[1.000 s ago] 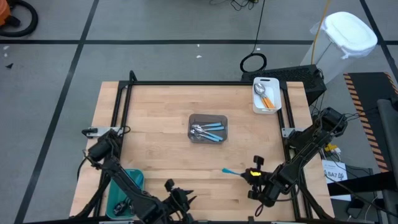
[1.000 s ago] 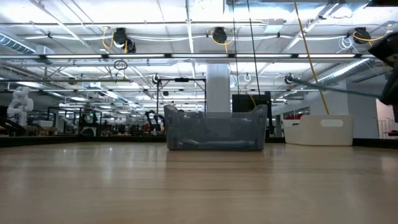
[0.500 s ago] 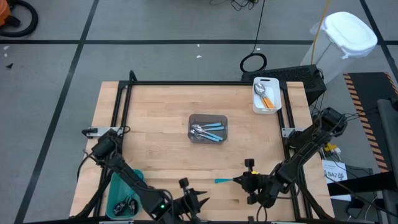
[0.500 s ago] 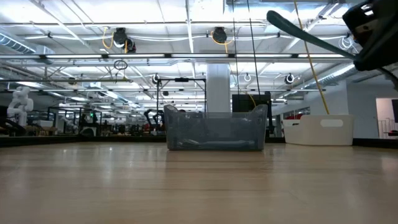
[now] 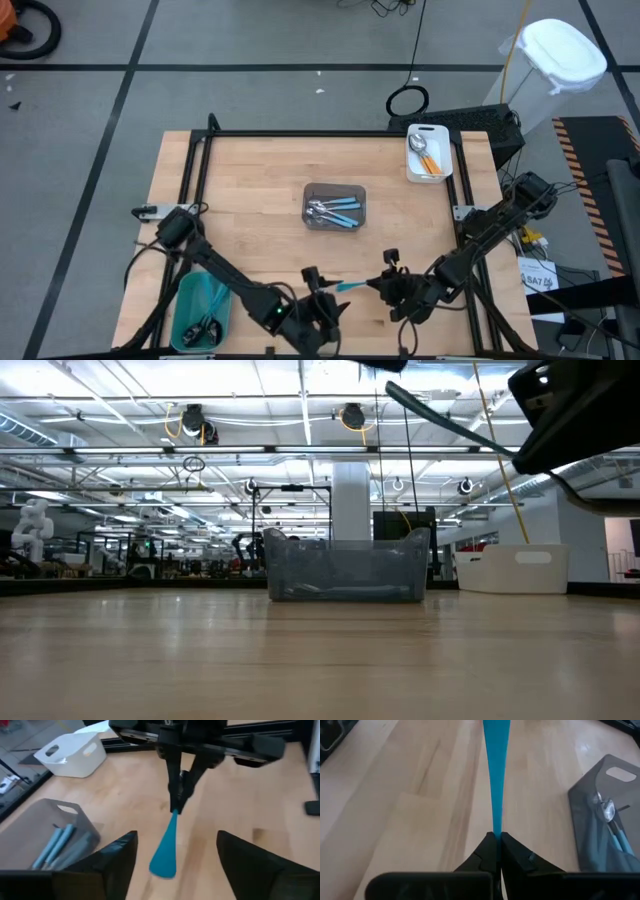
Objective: Sort silverware by color (type)
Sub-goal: Put the dark blue spoon into the blue bin
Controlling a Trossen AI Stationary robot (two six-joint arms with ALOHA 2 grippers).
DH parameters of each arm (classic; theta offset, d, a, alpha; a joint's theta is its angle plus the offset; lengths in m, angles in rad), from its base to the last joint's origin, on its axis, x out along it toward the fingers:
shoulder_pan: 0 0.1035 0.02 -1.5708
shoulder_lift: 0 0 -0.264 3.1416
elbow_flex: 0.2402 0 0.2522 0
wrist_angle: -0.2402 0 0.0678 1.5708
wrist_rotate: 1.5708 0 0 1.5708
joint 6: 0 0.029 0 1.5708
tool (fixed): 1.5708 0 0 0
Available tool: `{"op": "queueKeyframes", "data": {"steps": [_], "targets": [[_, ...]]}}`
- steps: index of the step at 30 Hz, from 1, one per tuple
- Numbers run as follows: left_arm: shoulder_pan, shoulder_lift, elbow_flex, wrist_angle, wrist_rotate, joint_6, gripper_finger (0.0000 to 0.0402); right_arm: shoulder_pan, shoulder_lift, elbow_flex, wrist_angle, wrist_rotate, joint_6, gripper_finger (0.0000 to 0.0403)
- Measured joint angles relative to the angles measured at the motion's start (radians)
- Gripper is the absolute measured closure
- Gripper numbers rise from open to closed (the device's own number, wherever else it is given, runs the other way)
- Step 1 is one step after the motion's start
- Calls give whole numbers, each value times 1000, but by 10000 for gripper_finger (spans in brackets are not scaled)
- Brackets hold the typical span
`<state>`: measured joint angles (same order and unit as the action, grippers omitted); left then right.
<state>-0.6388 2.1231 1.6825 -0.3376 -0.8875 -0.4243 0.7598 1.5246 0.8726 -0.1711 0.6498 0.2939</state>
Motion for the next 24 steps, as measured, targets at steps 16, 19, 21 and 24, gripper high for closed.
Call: {"op": "queueKeyframes", "data": {"steps": [16,19,21,24], "targets": [[76,67,0,12,86,41,116,-13,0,0,25,-21,0,399],[77,72,0,14,84,50,129,-13,0,0,26,-27,0,399],[77,71,0,28,83,50,145,-13,0,0,26,-27,0,399],[77,71,0,28,82,49,172,-13,0,0,26,-27,-7,399]]}}
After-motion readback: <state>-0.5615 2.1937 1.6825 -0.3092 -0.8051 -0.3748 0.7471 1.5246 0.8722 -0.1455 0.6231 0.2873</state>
